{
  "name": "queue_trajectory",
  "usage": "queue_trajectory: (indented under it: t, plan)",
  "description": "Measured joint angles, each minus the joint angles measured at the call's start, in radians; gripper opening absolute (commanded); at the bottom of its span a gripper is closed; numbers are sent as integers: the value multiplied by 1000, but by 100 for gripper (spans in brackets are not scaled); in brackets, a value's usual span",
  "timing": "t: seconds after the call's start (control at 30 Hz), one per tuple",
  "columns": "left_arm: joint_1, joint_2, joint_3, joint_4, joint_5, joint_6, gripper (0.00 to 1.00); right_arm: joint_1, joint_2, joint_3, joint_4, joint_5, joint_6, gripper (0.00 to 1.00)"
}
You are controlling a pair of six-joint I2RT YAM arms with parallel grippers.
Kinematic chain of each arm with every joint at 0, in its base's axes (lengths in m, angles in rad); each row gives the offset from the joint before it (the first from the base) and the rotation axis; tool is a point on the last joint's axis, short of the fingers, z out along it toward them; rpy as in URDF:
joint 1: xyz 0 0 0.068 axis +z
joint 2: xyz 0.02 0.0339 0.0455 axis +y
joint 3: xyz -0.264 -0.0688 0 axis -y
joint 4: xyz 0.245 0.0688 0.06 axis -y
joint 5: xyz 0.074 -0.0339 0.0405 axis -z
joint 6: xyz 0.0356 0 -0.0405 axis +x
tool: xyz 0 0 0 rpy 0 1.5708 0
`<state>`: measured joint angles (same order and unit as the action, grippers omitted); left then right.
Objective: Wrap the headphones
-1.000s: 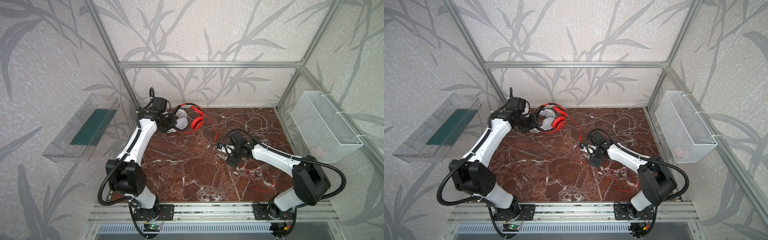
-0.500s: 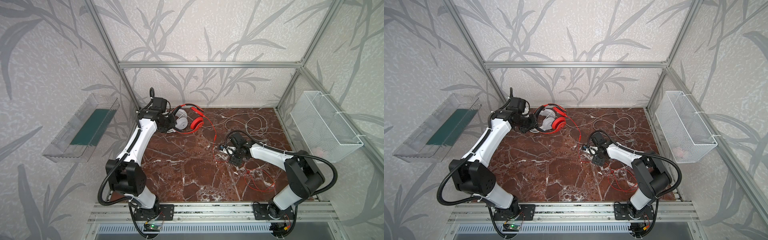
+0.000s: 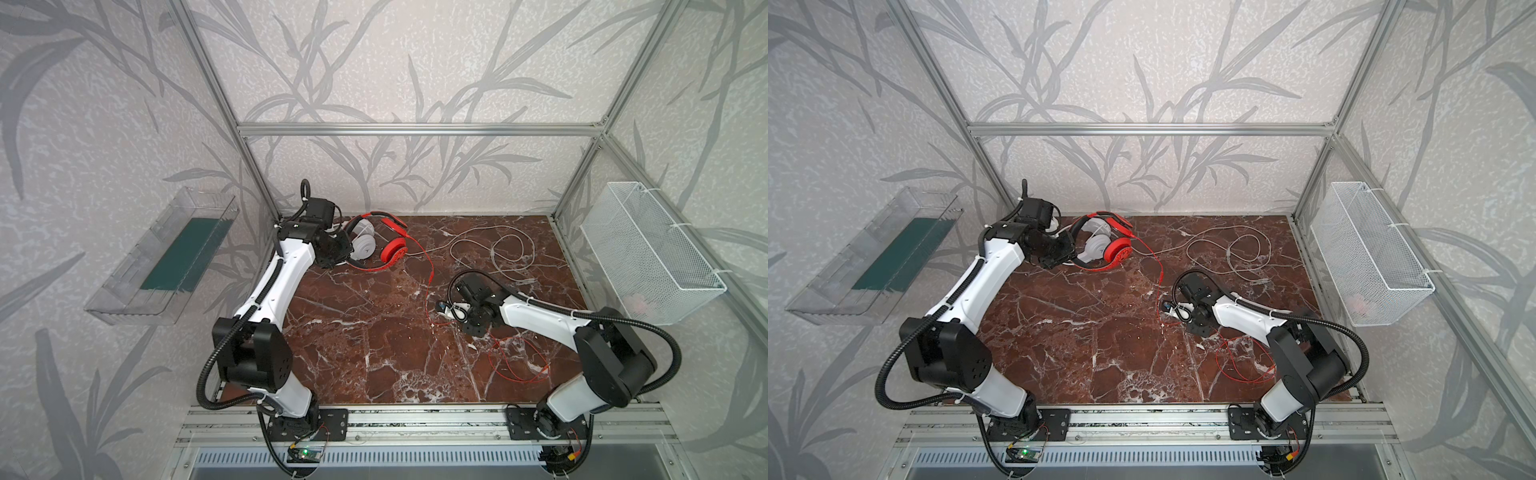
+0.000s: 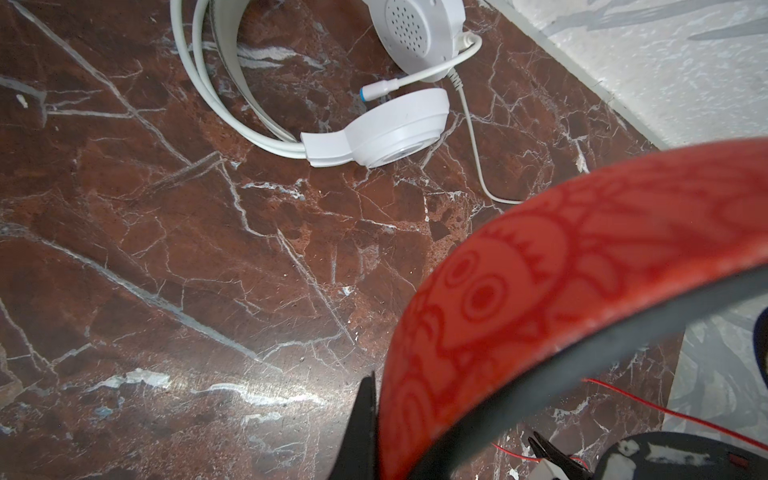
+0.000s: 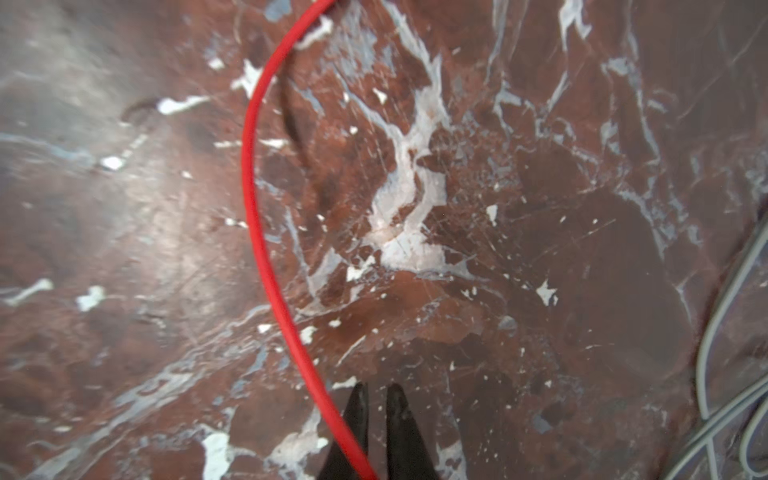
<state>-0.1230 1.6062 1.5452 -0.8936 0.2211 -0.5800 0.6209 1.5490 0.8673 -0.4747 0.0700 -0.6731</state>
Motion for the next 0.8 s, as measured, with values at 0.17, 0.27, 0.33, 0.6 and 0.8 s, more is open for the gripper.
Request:
queue_trajectory:
  t: [0.17, 0.27, 0.33, 0.6, 0.8]
  plan:
    - [0, 0, -2, 8, 0, -5, 0, 37, -62, -3, -8, -3, 0, 0]
    - [0, 0, -2, 13, 2, -9, 0, 55, -100, -11, -24, -23, -15, 0]
    - [0, 0, -2, 16, 3, -16, 0, 72, -126, -18, -30, -37, -32, 0]
    - [-8, 4, -2, 27, 8, -45, 0, 178, -145, 14, -62, -87, -71, 0]
    - [-37, 20, -2, 35, -8, -68, 0, 238, -109, 132, -76, -137, -107, 0]
